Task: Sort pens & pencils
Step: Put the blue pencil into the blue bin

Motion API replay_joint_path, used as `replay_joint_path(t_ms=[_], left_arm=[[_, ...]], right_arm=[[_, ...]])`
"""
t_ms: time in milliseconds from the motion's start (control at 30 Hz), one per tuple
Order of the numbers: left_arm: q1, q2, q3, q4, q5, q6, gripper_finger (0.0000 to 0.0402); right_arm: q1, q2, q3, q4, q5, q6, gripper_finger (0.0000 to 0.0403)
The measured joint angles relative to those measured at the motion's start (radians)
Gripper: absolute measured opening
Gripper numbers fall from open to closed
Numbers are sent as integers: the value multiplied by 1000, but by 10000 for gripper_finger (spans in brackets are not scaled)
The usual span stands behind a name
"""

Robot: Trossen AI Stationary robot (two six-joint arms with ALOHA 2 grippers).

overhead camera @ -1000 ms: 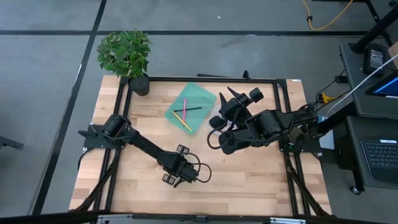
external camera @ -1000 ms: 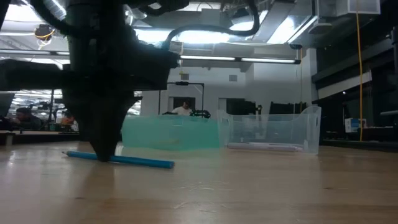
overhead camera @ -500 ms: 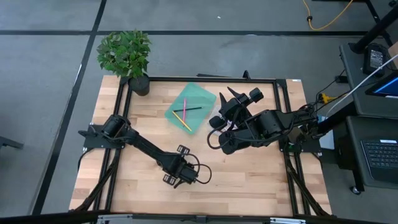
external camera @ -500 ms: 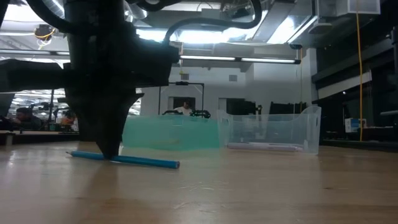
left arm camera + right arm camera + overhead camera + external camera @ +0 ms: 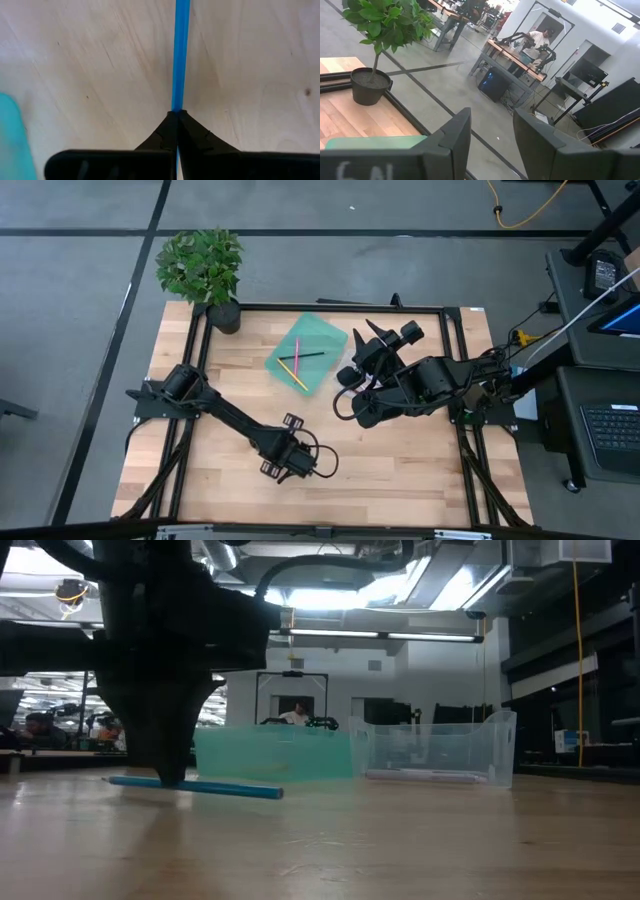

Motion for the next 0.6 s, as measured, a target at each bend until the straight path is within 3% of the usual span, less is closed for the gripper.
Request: replay_joint_path(t_ms=[333, 600], left_arm=[[-4, -11, 1, -24, -20, -7, 0], [-8, -91, 1, -72, -88, -39, 0]], right_arm=[[0, 0, 0, 0, 8, -26, 149], [0, 0, 0, -2, 9, -30, 149]])
